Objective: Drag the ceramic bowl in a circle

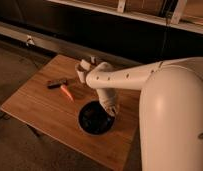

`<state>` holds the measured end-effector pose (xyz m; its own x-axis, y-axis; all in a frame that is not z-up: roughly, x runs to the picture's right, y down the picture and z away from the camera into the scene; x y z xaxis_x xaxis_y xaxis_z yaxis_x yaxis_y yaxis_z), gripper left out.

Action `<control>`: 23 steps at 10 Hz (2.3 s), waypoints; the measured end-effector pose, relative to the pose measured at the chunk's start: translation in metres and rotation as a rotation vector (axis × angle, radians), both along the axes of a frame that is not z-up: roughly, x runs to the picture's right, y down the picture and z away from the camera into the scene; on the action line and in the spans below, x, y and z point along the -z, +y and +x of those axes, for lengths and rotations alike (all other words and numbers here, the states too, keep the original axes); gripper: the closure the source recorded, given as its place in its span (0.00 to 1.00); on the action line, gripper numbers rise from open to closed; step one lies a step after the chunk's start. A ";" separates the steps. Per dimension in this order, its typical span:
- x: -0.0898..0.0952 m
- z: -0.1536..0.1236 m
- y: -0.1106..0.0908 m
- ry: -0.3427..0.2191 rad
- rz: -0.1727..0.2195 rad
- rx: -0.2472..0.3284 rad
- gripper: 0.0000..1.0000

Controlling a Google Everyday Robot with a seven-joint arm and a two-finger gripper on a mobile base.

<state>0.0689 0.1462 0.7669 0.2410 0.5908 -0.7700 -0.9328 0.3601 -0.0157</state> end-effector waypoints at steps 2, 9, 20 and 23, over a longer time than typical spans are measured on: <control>0.013 -0.017 0.016 -0.035 -0.034 0.045 1.00; 0.021 -0.109 0.048 -0.142 -0.086 0.110 1.00; -0.050 -0.111 -0.054 0.010 0.064 0.031 1.00; -0.052 -0.082 -0.077 0.088 0.099 0.026 1.00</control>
